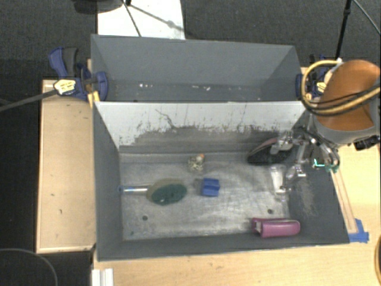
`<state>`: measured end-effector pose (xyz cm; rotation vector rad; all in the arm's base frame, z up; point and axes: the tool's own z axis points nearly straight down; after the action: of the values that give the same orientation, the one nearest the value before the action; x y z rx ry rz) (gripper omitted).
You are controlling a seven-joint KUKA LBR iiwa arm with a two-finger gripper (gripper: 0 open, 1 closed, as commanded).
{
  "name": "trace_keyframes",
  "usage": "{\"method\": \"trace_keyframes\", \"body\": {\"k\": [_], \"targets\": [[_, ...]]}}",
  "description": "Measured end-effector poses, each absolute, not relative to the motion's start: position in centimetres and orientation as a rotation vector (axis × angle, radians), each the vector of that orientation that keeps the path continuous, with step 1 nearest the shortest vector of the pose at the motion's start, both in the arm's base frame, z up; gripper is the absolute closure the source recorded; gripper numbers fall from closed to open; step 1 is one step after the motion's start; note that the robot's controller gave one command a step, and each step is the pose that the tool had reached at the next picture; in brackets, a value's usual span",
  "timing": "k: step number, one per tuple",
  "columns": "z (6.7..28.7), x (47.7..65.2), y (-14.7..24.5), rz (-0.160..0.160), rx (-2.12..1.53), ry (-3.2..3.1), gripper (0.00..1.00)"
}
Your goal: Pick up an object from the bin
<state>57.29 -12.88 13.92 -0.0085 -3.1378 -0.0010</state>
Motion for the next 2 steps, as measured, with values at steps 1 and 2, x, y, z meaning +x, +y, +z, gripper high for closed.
{"method": "trace_keyframes", "body": {"k": [1,2], "targets": [[12.6,59.1,-13.1,-0.007,-0.436,-3.111,0.0],[7.9,59.4,-13.0,-0.003,-0.627,-3.097,0.0]]}}
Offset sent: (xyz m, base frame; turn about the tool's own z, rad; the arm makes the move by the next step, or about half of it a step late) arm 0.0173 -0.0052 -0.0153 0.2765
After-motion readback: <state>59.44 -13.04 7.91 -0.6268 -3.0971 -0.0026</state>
